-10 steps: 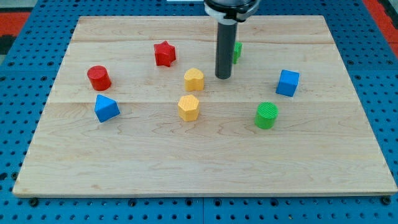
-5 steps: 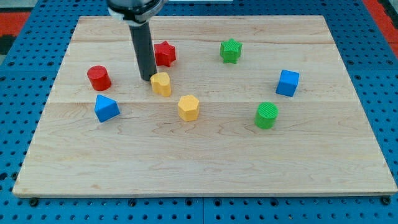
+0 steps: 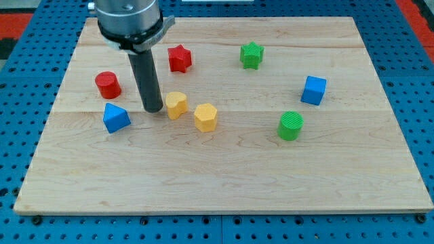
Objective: Move the yellow heart bottom right side of the blue triangle
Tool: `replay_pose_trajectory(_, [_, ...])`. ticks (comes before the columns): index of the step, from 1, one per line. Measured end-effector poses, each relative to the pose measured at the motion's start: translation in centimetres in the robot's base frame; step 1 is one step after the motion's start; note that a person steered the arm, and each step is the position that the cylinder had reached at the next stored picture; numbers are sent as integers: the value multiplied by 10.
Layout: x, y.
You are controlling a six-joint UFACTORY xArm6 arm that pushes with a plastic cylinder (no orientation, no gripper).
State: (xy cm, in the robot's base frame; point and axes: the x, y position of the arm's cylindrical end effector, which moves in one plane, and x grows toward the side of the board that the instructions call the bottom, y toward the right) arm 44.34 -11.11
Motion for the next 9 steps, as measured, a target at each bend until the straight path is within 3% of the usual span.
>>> replay_pose_trajectory(1, [-46, 18])
replay_pose_trajectory(3, [21, 51])
replay_pose_trajectory(4, [22, 55])
replay_pose_trajectory(5, [8, 112])
replay_pose_trajectory(6, [5, 129])
replay_pose_trajectory(7, [-28, 141])
replay_pose_trajectory(8, [-20, 161])
replay_pose_trajectory(9, [8, 127])
